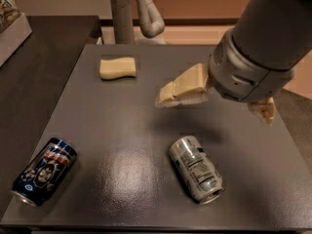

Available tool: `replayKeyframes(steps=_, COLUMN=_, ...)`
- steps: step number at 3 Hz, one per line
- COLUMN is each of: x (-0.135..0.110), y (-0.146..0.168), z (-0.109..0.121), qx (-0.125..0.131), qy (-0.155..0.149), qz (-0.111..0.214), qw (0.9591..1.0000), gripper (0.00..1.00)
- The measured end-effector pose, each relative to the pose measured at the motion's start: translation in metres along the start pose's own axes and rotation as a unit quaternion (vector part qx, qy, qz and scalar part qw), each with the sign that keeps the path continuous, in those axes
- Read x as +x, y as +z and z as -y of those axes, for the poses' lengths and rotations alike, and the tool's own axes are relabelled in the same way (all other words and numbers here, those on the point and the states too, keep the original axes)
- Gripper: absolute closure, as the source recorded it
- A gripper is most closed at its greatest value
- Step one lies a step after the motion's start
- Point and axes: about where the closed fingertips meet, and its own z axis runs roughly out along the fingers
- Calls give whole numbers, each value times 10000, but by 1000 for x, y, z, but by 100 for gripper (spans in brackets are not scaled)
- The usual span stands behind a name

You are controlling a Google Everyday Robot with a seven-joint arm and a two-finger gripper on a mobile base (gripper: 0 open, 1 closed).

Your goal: Place 7up can upright

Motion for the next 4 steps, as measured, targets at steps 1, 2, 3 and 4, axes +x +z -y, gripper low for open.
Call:
replayKeyframes(steps=1, x=-20, y=3, z=9, qx=-247, qy=-426, qz=100, qw=9987, gripper=0)
replayKeyframes(steps=2, x=-41, y=16, z=15, qx=-531, qy=-893, qz=297, qw=9941, gripper=0)
replayKeyframes(steps=3, x=-57, y=34, z=15, qx=-762, qy=-1250, qz=479, qw=9881, gripper=0)
replayKeyframes(steps=4, x=-66, y=50, z=10, qx=-876, qy=-1448, qz=619, qw=9836, gripper=0)
